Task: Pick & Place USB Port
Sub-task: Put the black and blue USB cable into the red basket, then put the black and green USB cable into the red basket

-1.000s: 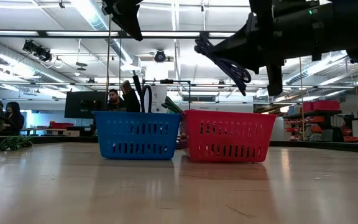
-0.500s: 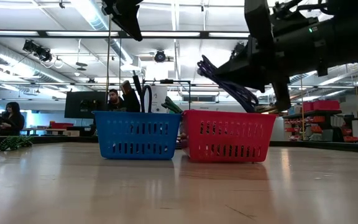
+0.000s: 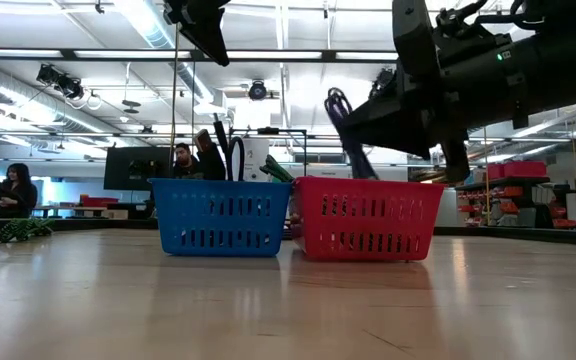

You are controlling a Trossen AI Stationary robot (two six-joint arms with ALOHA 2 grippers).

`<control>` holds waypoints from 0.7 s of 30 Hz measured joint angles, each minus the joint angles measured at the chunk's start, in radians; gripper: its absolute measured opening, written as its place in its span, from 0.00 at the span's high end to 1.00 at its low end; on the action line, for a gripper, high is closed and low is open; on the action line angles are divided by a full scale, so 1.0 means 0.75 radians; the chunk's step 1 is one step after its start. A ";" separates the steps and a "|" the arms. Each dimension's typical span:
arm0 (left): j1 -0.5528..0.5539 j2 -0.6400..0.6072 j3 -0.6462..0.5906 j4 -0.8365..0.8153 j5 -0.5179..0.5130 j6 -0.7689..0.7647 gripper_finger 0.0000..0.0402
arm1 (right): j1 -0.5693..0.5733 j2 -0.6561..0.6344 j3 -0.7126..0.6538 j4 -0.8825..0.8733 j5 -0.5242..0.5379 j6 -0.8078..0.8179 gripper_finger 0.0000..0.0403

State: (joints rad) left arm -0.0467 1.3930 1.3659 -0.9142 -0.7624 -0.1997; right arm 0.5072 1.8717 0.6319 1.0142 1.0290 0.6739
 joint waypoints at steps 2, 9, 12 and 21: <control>0.000 0.000 0.000 0.000 0.000 -0.003 0.75 | 0.000 0.000 0.000 0.000 0.000 -0.001 0.78; 0.000 0.000 0.000 -0.001 0.000 -0.006 0.75 | -0.019 0.000 0.000 -0.009 -0.044 -0.007 0.70; 0.000 0.000 0.000 -0.015 0.000 -0.009 0.75 | -0.025 -0.002 0.000 0.000 0.037 -0.133 0.67; -0.025 -0.005 -0.046 -0.473 -0.028 -0.428 0.75 | -0.074 -0.194 0.000 0.155 0.235 -0.835 0.64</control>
State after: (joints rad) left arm -0.0656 1.3889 1.3316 -1.2691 -0.7833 -0.5204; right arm 0.4518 1.7261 0.6319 1.1306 1.2053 0.0474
